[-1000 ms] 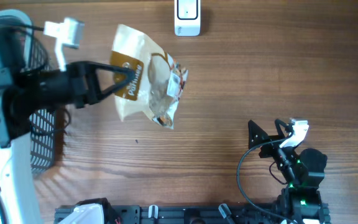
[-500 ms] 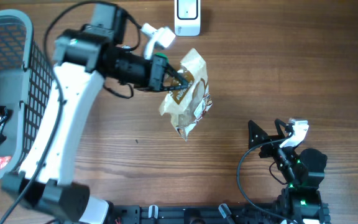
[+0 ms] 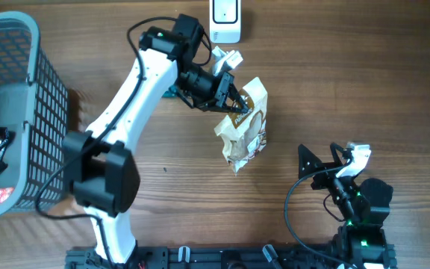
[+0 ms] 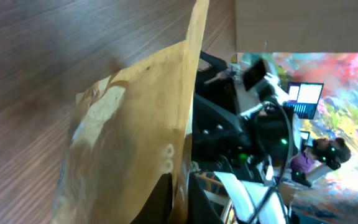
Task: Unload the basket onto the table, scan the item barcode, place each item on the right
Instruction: 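Lower the bread bag onto the table right of the jar, release, then reach the left gripper into the basket toward the black-and-red package, then grasp the black-and-red package with the left gripper and lift it out, then place the black-and-red package on the table left of the bag, release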
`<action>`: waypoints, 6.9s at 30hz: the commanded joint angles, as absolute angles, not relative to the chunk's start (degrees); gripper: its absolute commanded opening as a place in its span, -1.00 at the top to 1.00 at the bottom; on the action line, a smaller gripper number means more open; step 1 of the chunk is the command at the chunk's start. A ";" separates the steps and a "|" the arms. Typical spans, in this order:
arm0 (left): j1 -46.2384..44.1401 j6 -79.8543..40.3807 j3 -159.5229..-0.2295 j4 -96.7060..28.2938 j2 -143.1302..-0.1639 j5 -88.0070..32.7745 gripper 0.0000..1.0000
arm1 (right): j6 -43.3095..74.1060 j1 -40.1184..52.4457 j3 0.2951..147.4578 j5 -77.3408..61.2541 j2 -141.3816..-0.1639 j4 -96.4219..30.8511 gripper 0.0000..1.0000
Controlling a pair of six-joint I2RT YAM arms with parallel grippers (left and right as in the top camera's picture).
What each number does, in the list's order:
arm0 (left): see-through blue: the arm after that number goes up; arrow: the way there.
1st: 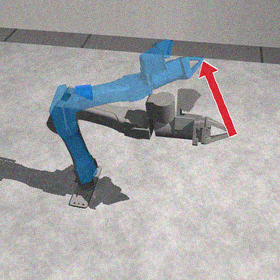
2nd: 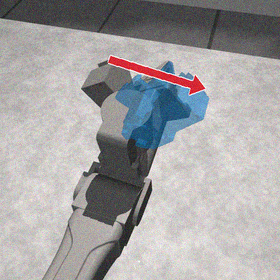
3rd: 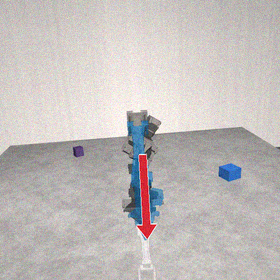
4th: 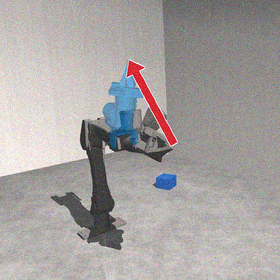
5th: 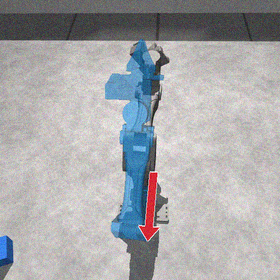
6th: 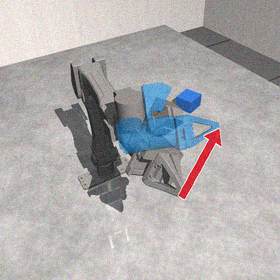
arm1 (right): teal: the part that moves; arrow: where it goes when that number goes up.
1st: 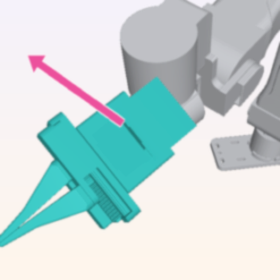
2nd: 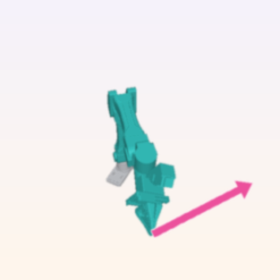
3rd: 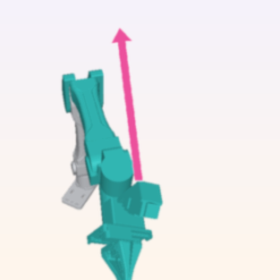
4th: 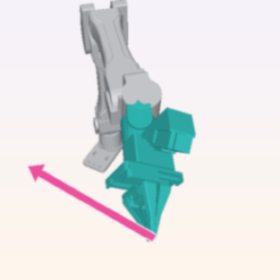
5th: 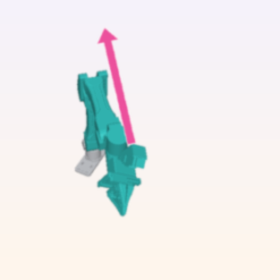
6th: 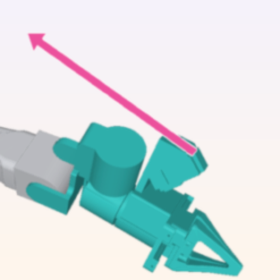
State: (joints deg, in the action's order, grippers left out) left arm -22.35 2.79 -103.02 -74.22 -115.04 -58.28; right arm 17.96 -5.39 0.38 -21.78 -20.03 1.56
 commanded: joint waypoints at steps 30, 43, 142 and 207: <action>-28.60 -8.69 -103.20 -67.20 -118.76 -36.25 -1.00 | 42.81 -5.30 0.32 -44.05 -20.05 6.04 0.91; -27.90 -20.53 -118.91 -67.96 -100.14 7.55 -1.00 | 41.93 -5.30 0.32 -40.18 -20.05 1.63 0.91; 25.52 12.88 -97.97 -45.41 -86.59 22.59 0.92 | 36.14 -5.30 0.32 -12.88 -38.41 2.61 -1.00; -18.50 -8.32 -57.19 -48.45 -88.92 -9.23 0.92 | 36.16 -5.30 0.32 -16.14 -38.41 4.89 -1.00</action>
State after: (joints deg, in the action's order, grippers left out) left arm -18.72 1.65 -57.47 -48.40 -89.10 -27.49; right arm 37.17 -5.39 0.38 -15.40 -38.41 4.78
